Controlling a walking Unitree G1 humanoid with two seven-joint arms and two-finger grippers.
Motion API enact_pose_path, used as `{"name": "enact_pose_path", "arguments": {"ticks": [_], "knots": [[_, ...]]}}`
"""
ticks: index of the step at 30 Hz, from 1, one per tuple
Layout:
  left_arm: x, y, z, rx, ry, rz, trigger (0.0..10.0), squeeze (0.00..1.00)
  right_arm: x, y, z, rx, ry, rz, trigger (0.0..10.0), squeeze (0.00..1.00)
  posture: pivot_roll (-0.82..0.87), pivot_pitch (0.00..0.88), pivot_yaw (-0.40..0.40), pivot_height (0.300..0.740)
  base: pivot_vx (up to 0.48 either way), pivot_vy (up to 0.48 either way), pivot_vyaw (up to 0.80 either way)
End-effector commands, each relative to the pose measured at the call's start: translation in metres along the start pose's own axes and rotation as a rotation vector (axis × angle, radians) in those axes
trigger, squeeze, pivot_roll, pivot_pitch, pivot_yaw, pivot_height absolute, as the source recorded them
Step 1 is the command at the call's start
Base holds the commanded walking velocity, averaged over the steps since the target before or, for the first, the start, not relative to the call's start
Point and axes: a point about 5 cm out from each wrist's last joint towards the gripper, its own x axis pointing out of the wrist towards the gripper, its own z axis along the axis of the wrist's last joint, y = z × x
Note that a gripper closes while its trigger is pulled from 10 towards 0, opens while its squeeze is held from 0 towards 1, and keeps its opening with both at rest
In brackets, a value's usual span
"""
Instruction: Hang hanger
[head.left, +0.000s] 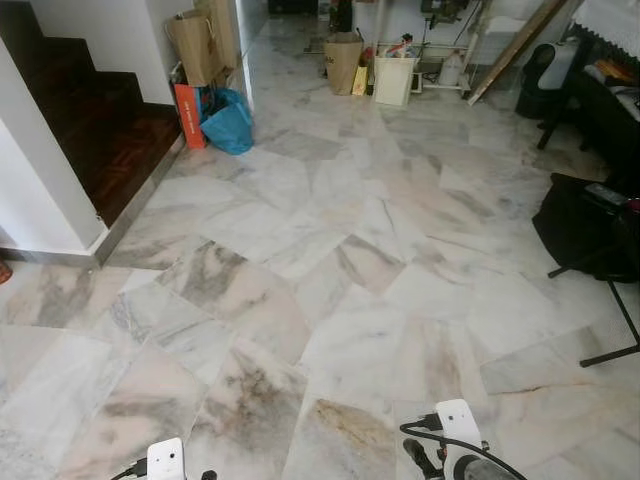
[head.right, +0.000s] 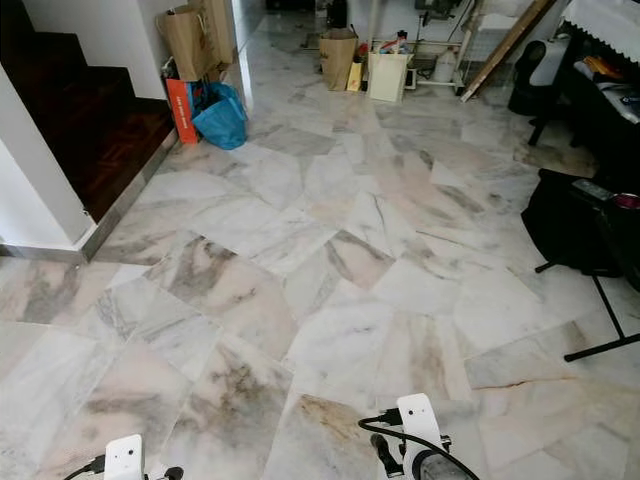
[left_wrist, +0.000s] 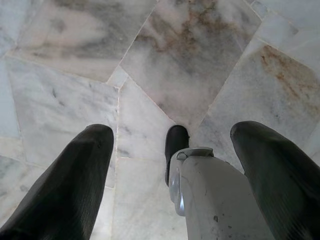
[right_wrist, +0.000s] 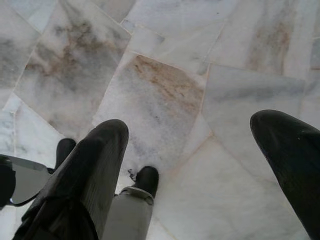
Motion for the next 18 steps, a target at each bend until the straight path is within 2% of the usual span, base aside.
{"name": "enact_pose_path", "arguments": {"ticks": [1, 18], "knots": [[-0.0004, 0.0017, -0.0028, 0.025, 0.016, -0.001, 10.0, 0.0, 0.0, 0.0011, -0.0016, 0.028, 0.0, -0.006, 10.0, 0.0, -0.09, 0.0, -0.003, 0.74, 0.0, 0.0, 0.0], [-0.0003, 0.0045, -0.0019, 0.026, 0.012, 0.005, 10.0, 0.0, 0.0002, 0.0048, -0.0056, 0.056, 0.009, -0.017, 10.0, 0.0, -0.07, 0.0, -0.004, 0.74, 0.0, 0.0, 0.0]]}}
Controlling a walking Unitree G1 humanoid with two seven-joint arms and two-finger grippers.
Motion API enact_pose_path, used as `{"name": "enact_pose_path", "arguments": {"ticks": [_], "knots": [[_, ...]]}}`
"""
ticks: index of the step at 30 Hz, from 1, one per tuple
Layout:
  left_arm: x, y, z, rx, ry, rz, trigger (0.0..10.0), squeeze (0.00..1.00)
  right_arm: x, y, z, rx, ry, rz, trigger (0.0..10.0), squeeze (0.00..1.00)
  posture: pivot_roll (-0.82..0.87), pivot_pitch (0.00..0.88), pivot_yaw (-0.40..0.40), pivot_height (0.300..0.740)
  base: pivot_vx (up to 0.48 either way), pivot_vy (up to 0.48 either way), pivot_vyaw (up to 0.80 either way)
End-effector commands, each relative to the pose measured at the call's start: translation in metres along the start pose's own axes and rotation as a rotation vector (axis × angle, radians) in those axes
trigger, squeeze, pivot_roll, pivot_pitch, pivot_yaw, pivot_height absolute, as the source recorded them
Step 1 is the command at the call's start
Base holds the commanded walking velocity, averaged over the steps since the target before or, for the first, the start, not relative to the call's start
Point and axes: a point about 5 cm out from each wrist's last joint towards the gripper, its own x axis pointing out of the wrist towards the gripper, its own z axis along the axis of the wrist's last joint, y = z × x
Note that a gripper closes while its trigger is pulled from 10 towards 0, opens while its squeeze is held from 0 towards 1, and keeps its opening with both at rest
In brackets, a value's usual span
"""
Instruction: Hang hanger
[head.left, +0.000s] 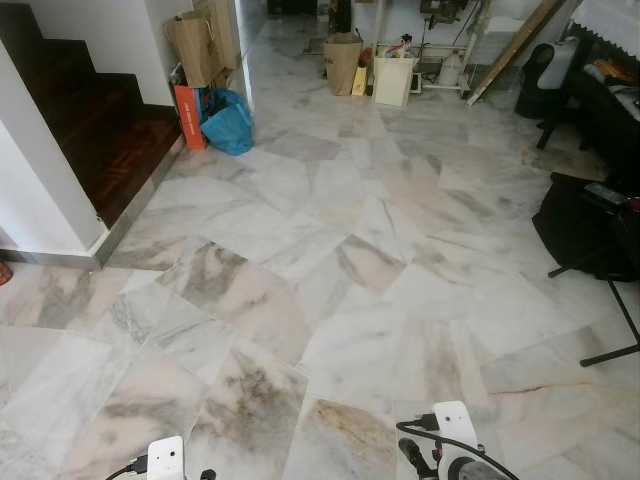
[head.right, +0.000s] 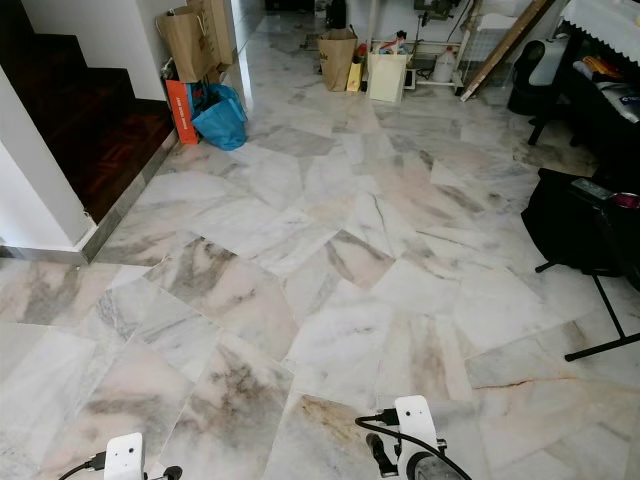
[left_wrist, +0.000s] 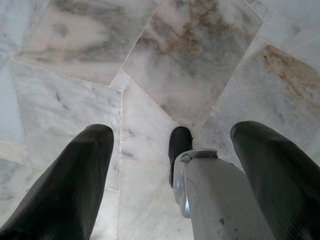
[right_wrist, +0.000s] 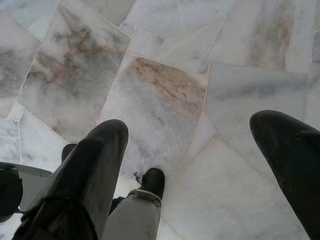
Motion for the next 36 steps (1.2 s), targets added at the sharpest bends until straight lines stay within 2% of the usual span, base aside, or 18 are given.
{"name": "enact_pose_path", "arguments": {"ticks": [1, 36], "knots": [[-0.0009, 0.0022, -0.0044, 0.003, 0.019, 0.005, 10.0, 0.0, -0.0003, 0.0006, -0.0032, 0.011, 0.012, -0.003, 10.0, 0.0, -0.07, 0.0, -0.004, 0.74, 0.0, 0.0, 0.0], [-0.0014, 0.0018, -0.0069, 0.009, 0.028, -0.004, 10.0, 0.0, -0.0005, 0.0009, -0.0039, 0.017, 0.011, -0.003, 10.0, 0.0, -0.07, 0.0, -0.002, 0.74, -0.291, 0.0, 0.0]]}}
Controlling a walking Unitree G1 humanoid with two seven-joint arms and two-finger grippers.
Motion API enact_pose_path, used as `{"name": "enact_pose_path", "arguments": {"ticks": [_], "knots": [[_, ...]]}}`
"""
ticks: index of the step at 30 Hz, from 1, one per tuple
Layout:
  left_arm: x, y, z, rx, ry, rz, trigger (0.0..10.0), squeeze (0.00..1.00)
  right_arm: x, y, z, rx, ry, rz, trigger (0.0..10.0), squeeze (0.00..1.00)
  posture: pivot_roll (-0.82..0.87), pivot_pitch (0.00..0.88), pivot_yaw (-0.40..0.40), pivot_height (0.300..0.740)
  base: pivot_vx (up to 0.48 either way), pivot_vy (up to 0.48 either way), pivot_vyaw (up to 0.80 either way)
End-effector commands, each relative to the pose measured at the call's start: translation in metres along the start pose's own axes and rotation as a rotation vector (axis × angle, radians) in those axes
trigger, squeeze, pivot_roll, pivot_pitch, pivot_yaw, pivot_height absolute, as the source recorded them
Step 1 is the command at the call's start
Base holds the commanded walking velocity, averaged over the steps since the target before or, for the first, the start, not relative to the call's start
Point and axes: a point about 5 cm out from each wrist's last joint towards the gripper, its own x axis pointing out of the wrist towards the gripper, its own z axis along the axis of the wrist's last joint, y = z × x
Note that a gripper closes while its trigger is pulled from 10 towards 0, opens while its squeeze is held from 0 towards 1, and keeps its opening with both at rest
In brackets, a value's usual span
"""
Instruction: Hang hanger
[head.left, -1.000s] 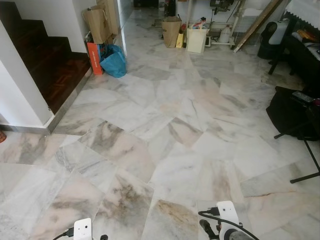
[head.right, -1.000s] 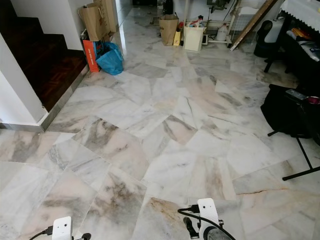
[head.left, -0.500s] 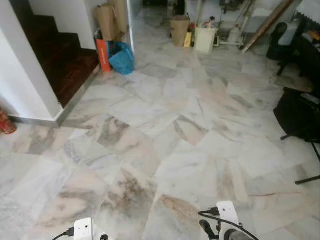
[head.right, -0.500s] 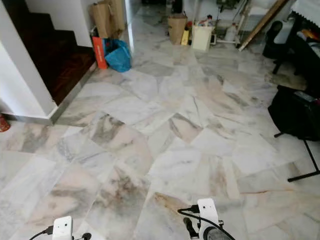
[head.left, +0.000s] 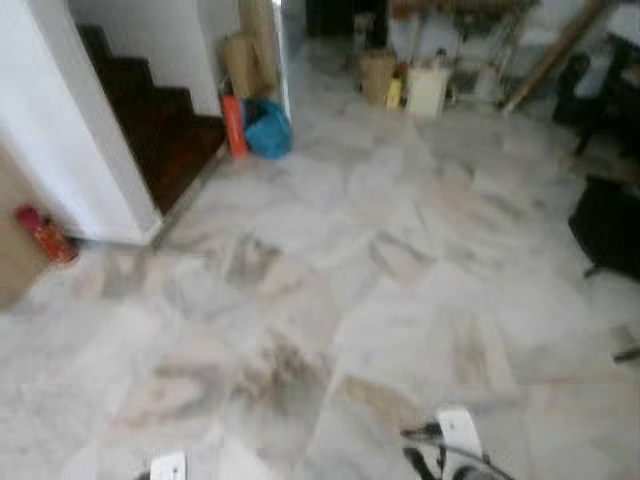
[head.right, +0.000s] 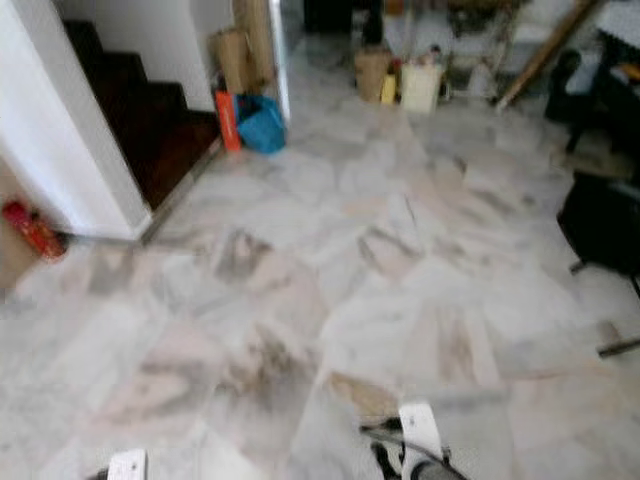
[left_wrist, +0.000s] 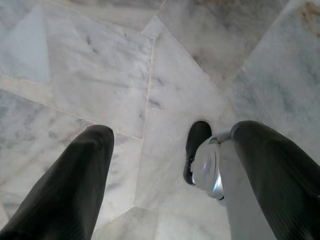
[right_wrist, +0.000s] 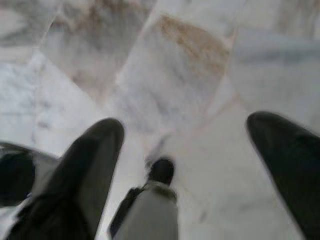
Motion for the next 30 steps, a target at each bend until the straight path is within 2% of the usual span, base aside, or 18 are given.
{"name": "enact_pose_path", "arguments": {"ticks": [1, 30], "knots": [[-0.0005, -0.0006, -0.0027, 0.003, 0.012, -0.004, 10.0, 0.0, -0.0001, -0.0026, 0.0015, 0.007, -0.001, -0.007, 10.0, 0.0, -0.07, 0.0, -0.002, 0.74, -0.319, 0.0, 0.0], [-0.0013, -0.0017, -0.0066, 0.004, 0.024, -0.012, 10.0, 0.0, -0.0005, -0.002, -0.0012, 0.003, 0.009, -0.005, 10.0, 0.0, -0.07, 0.0, -0.001, 0.74, -0.316, 0.0, 0.0]]}}
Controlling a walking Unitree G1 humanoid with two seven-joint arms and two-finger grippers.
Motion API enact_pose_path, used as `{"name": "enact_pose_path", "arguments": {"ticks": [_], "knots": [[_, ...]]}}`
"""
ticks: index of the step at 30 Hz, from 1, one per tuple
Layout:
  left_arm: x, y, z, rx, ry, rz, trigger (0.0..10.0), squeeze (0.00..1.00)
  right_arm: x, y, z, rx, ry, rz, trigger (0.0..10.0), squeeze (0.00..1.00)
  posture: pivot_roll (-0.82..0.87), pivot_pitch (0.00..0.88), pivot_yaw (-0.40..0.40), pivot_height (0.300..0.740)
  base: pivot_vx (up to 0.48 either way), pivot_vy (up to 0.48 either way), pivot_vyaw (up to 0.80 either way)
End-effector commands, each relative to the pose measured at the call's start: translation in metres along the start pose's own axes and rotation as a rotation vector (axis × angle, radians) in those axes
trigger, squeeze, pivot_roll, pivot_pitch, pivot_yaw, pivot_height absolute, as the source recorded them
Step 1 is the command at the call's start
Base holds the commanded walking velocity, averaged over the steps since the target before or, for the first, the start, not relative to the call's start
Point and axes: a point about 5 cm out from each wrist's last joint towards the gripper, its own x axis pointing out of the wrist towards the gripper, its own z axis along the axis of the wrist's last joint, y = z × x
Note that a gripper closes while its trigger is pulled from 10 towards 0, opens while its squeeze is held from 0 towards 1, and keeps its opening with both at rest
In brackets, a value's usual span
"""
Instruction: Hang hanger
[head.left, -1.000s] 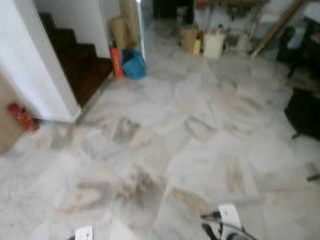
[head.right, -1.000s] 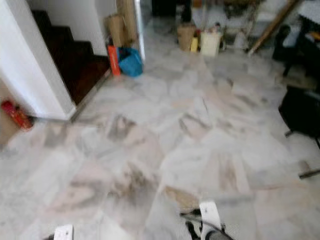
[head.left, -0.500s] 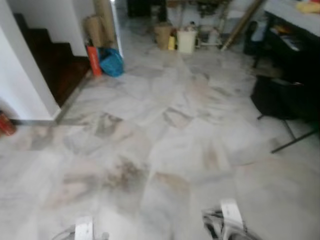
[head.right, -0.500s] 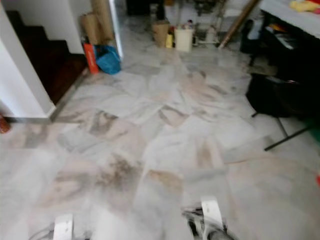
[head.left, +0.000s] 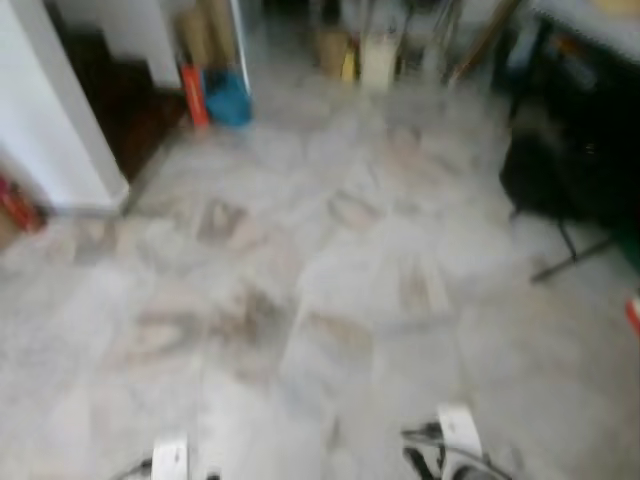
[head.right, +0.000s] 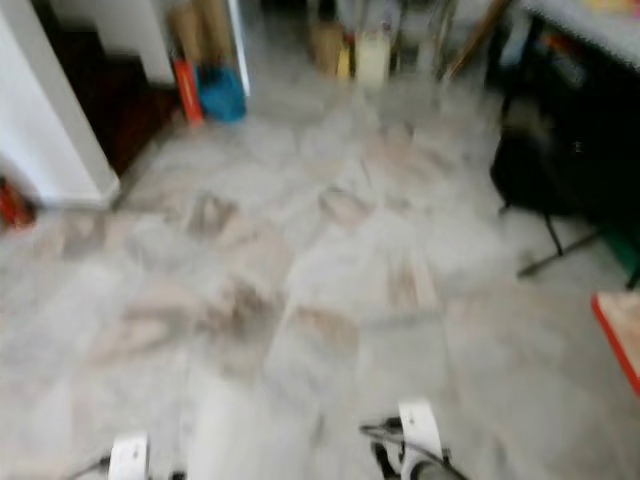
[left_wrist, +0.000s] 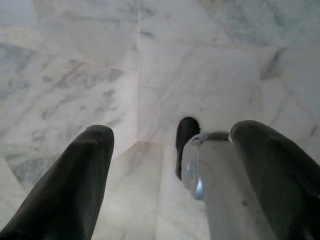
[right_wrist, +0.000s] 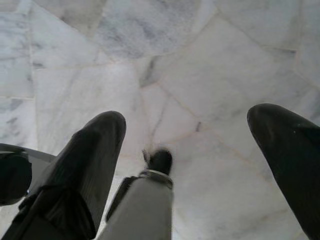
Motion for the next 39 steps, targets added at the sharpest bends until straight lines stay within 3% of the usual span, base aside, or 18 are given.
{"name": "enact_pose_path", "arguments": {"ticks": [1, 26, 29, 39], "knots": [[-0.0005, -0.0018, -0.0031, 0.004, 0.015, -0.004, 10.0, 0.0, -0.0013, -0.0036, -0.0037, -0.001, 0.013, -0.01, 10.0, 0.0, -0.07, 0.0, -0.001, 0.74, -0.315, 0.0, 0.0], [-0.0007, -0.0006, -0.0041, 0.01, 0.019, -0.009, 10.0, 0.0, -0.0015, -0.0033, -0.0053, -0.002, 0.017, -0.007, 10.0, 0.0, -0.08, 0.0, 0.002, 0.74, -0.315, 0.0, 0.0], [-0.0008, -0.0016, -0.0049, 0.01, 0.022, -0.011, 10.0, 0.0, -0.0042, -0.0116, -0.0096, -0.002, 0.027, -0.016, 10.0, 0.0, -0.08, 0.0, 0.004, 0.74, -0.315, 0.0, 0.0], [-0.0007, -0.0021, -0.0046, 0.01, 0.023, -0.013, 10.0, 0.0, -0.003, -0.007, -0.009, -0.002, 0.028, -0.013, 10.0, 0.0, -0.08, 0.0, 0.003, 0.74, -0.316, 0.0, 0.0]]}}
